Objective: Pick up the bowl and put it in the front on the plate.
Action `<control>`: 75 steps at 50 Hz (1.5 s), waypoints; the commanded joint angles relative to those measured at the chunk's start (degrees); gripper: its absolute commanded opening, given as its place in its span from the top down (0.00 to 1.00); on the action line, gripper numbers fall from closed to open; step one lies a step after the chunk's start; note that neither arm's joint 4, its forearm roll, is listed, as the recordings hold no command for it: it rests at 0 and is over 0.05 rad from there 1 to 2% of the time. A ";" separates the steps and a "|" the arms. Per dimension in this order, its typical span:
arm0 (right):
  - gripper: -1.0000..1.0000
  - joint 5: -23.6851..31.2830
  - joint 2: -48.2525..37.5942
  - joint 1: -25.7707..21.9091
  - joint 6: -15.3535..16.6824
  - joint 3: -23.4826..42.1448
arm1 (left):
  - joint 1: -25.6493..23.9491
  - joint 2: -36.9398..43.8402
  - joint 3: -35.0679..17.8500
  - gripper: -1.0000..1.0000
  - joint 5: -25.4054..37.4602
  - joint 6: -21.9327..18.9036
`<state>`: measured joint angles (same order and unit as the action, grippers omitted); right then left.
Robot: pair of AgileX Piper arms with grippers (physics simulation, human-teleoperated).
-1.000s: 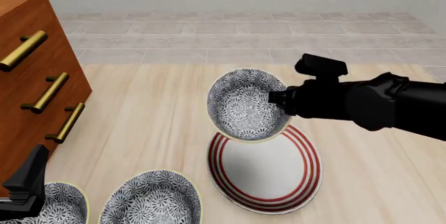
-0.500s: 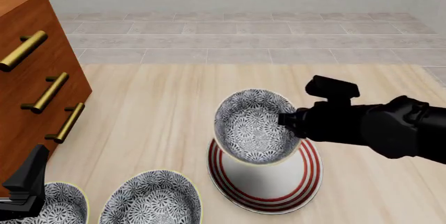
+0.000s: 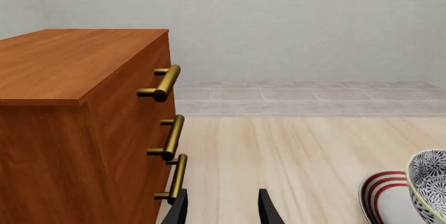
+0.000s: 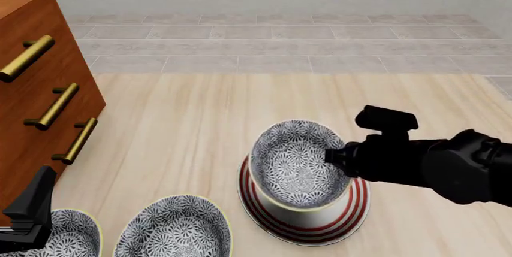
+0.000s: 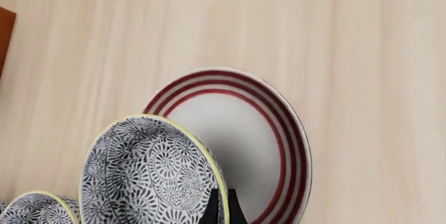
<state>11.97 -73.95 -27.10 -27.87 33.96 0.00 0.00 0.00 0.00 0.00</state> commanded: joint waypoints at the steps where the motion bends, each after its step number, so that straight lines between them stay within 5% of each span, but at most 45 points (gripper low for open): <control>1: 1.00 -0.79 -1.90 0.16 0.97 0.15 | 0.00 0.00 0.00 0.00 0.00 0.00; 59: 1.00 -7.84 -7.85 0.63 1.77 -3.53 | 0.00 0.00 0.00 0.00 0.00 0.00; 60: 0.00 -7.80 -7.97 0.66 1.84 -3.38 | 0.00 0.00 0.00 0.00 0.00 0.00; 75: 0.00 -5.55 -6.57 1.39 3.03 -1.95 | 0.00 0.00 0.00 0.00 0.00 0.00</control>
<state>5.34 -81.03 -26.12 -25.45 31.08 0.00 0.00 0.00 0.00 0.00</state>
